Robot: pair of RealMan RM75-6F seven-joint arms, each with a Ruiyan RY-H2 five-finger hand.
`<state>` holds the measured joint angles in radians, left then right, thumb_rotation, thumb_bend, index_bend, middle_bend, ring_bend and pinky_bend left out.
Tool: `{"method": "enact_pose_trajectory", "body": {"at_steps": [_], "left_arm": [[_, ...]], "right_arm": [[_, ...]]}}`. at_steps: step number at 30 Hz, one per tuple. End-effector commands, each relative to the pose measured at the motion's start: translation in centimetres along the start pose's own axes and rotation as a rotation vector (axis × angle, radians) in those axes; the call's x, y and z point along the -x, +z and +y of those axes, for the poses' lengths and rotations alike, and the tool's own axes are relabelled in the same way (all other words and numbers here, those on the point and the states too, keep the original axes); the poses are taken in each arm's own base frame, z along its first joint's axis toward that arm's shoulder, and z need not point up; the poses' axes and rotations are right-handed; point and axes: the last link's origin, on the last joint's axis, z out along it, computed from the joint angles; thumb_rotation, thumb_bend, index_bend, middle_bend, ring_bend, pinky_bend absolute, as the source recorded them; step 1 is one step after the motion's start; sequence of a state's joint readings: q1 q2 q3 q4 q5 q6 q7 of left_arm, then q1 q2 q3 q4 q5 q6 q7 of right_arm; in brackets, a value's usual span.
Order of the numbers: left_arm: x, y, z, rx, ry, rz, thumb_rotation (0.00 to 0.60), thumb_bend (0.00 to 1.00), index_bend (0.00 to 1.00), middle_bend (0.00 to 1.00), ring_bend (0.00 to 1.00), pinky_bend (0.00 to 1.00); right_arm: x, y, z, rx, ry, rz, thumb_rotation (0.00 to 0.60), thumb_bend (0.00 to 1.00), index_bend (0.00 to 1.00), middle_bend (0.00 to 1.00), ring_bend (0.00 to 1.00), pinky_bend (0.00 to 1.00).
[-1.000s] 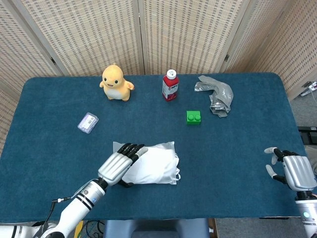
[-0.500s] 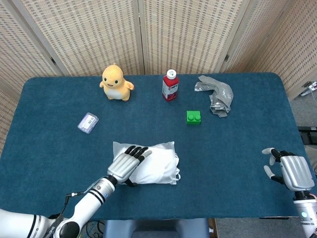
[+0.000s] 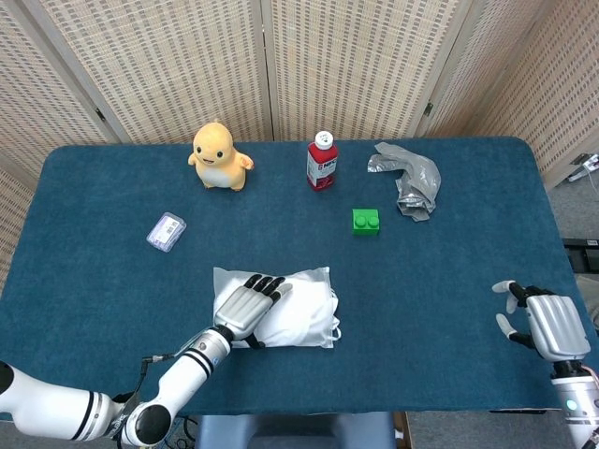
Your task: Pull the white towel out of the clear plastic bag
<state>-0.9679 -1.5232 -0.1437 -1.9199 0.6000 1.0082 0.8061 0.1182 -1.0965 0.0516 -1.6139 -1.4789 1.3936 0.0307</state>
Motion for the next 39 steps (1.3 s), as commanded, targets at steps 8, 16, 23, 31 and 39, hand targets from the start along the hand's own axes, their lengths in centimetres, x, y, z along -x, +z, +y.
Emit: {"method": "enact_pose_trajectory", "body": {"at_steps": [8, 16, 23, 31, 39], "left_arm": [[0.8, 1.0, -0.2, -0.034, 0.011, -0.042, 0.6, 0.0, 0.0, 0.0, 0.0, 0.0], [0.9, 1.6, -0.2, -0.086, 0.022, -0.1, 0.6, 0.0, 0.0, 0.0, 0.0, 0.0], [0.9, 2.2, 0.1, -0.101, 0.107, -0.046, 0.6, 0.0, 0.0, 0.0, 0.01, 0.12], [0.9, 2.9, 0.8, -0.08, 0.135, 0.048, 0.6, 0.0, 0.04, 0.17, 0.19, 0.25], [0.9, 3.1, 0.9, -0.04, 0.128, 0.216, 0.6, 0.0, 0.38, 0.54, 0.48, 0.46]], "right_arm": [[0.2, -0.1, 0.0, 0.003, 0.0, -0.011, 0.6, 0.29, 0.39, 0.59, 0.49, 0.57], [0.3, 0.0, -0.2, -0.002, -0.002, -0.018, 0.6, 0.29, 0.39, 0.59, 0.49, 0.57], [0.5, 0.1, -0.4, -0.008, -0.001, -0.024, 0.6, 0.29, 0.39, 0.59, 0.49, 0.57], [0.5, 0.3, -0.7, -0.016, 0.001, -0.028, 0.6, 0.29, 0.39, 0.59, 0.49, 0.57], [0.7, 0.6, -1.0, -0.025, 0.009, -0.028, 0.6, 0.29, 0.39, 0.59, 0.49, 0.57]]}}
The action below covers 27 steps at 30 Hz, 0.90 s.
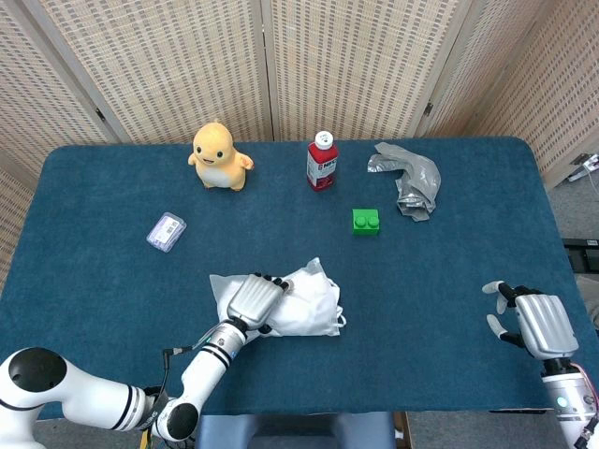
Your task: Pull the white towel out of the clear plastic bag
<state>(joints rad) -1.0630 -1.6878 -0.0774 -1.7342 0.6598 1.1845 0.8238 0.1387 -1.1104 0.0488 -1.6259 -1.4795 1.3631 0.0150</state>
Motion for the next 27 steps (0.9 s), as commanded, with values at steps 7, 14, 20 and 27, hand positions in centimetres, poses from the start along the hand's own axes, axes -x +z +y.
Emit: {"method": "enact_pose_trajectory", "body": {"at_steps": [7, 14, 20, 27], "left_arm": [[-0.1, -0.4, -0.3, 0.043, -0.018, 0.189, 0.6, 0.0, 0.49, 0.66, 0.57, 0.52], [-1.4, -1.7, -0.7, 0.083, -0.012, 0.27, 0.6, 0.0, 0.5, 0.67, 0.57, 0.53], [-2.5, -2.8, -0.7, 0.116, 0.02, 0.317, 0.6, 0.0, 0.5, 0.67, 0.57, 0.53], [-3.8, -3.8, -0.3, 0.155, 0.091, 0.367, 0.6, 0.0, 0.5, 0.67, 0.57, 0.53]], "right_arm": [[0.0, 0.5, -0.6, -0.018, 0.019, 0.012, 0.6, 0.29, 0.39, 0.59, 0.49, 0.57], [-0.5, 1.2, -1.4, -0.049, 0.064, 0.052, 0.6, 0.26, 0.39, 0.57, 0.49, 0.57], [-0.8, 1.8, -2.5, -0.09, 0.119, 0.088, 0.6, 0.19, 0.39, 0.39, 0.4, 0.57], [-1.1, 3.2, -4.6, -0.16, 0.183, 0.124, 0.6, 0.1, 0.39, 0.22, 0.21, 0.41]]}}
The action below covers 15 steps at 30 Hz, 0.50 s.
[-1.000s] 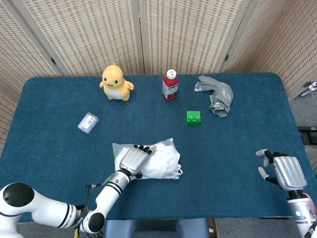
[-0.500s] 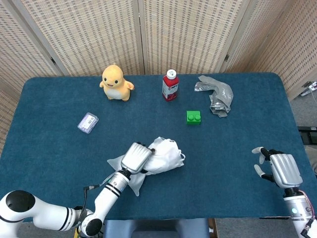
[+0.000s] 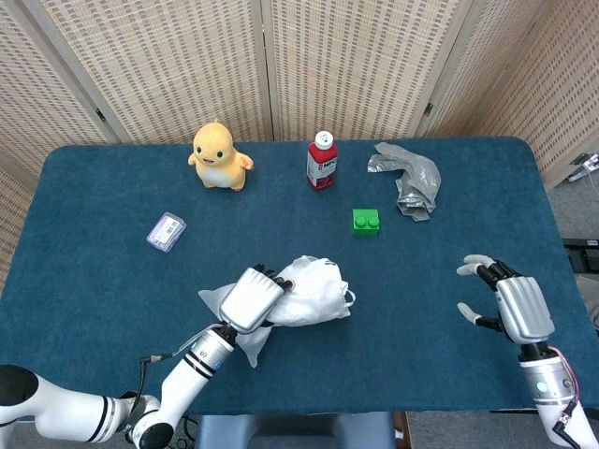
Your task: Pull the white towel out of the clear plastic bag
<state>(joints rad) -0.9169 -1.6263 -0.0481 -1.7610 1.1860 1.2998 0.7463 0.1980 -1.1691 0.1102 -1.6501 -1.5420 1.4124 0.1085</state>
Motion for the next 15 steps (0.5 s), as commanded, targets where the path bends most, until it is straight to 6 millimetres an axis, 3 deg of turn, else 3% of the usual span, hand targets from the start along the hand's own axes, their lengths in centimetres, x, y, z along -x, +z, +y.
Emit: {"method": "enact_pose_trajectory", "body": {"at_steps": [1, 7, 15], "left_arm": [[-0.7, -0.2, 0.2, 0.014, 0.017, 0.015, 0.6, 0.0, 0.5, 0.67, 0.57, 0.53], [-1.7, -0.2, 0.8, 0.043, 0.041, 0.035, 0.6, 0.0, 0.49, 0.67, 0.57, 0.53], [-2.8, 0.0, 1.5, 0.045, 0.053, 0.063, 0.6, 0.0, 0.49, 0.67, 0.57, 0.53]], "right_arm": [[0.2, 0.8, -0.9, -0.028, 0.032, 0.006, 0.6, 0.09, 0.39, 0.2, 0.19, 0.39], [0.6, 2.6, -2.9, -0.088, 0.085, -0.004, 0.6, 0.04, 0.39, 0.14, 0.1, 0.24], [1.1, 4.6, -5.9, -0.179, 0.114, -0.03, 0.6, 0.03, 0.39, 0.12, 0.07, 0.22]]}}
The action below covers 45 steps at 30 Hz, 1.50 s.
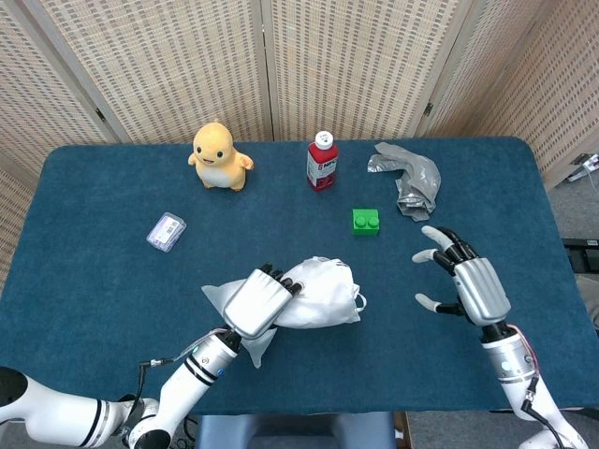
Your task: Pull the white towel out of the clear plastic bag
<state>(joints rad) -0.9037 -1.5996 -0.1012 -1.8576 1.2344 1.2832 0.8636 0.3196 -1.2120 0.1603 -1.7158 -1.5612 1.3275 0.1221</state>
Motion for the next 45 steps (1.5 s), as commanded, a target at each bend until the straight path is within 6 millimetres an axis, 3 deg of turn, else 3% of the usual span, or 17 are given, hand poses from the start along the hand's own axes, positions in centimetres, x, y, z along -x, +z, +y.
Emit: {"method": "enact_pose_trajectory", "body": {"at_steps": [1, 21, 45], "left_arm": [[-0.3, 0.1, 0.1, 0.004, 0.004, 0.005, 0.6, 0.0, 0.49, 0.67, 0.57, 0.53], [-0.6, -0.6, 0.1, 0.011, 0.012, 0.003, 0.6, 0.0, 0.49, 0.67, 0.57, 0.53], [-1.5, -0.9, 0.4, 0.028, 0.007, 0.032, 0.6, 0.0, 0.49, 0.67, 0.57, 0.53]], "right_arm": [[0.4, 0.7, -1.0, -0.031, 0.007, -0.012, 0.6, 0.03, 0.39, 0.12, 0.07, 0.22], [3.0, 3.9, -5.5, -0.159, 0.06, -0.077, 0.6, 0.03, 0.41, 0.12, 0.06, 0.21], [4.8, 5.3, -7.5, -0.205, 0.089, -0.12, 0.6, 0.04, 0.41, 0.12, 0.05, 0.21]]}}
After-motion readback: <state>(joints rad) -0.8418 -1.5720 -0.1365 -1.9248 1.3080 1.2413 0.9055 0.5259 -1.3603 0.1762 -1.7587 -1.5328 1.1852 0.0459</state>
